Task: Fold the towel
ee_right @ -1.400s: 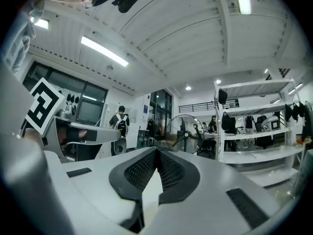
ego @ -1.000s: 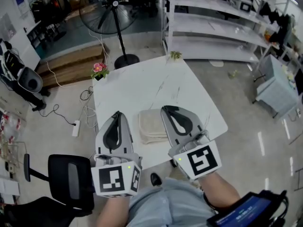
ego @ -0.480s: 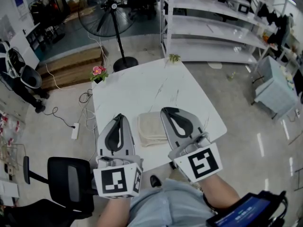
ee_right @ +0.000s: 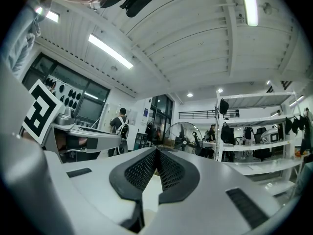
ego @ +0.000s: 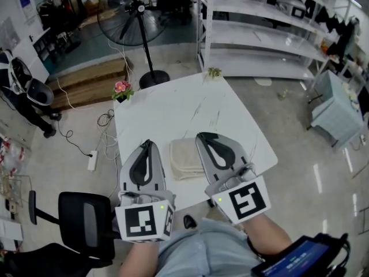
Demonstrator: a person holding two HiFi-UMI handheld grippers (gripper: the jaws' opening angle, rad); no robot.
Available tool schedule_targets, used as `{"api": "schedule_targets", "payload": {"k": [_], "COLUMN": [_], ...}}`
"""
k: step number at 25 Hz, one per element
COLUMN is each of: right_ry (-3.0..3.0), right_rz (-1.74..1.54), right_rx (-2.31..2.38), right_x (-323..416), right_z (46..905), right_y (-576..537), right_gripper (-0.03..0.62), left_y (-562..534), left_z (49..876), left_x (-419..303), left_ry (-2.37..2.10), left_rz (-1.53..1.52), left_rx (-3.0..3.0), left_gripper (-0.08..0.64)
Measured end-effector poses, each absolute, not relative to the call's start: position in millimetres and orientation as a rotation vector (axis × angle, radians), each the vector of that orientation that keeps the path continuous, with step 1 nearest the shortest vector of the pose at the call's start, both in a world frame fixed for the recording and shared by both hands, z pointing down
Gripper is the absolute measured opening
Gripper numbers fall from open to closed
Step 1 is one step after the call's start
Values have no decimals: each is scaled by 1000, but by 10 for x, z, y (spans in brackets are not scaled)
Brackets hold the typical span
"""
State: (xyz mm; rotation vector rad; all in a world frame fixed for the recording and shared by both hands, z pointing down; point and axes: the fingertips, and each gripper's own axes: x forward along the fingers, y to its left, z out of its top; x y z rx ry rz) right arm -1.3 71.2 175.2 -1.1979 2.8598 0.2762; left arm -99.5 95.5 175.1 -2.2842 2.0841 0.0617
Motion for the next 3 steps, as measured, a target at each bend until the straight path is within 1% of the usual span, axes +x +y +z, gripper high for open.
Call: {"api": "schedule_targets", "payload": {"k": [3], "right_ry": [2861], "right_rz": [281], "right_rx": [-1196], "right_x": [-14], "right_z": [1746], "right_y": [712], "right_gripper": [12], "left_y": [950], "left_z": [1747], "left_x": [-990], "left_ry": [2083], "left_rz": [58], "left_rx": [-2284], "left_gripper": [9]}}
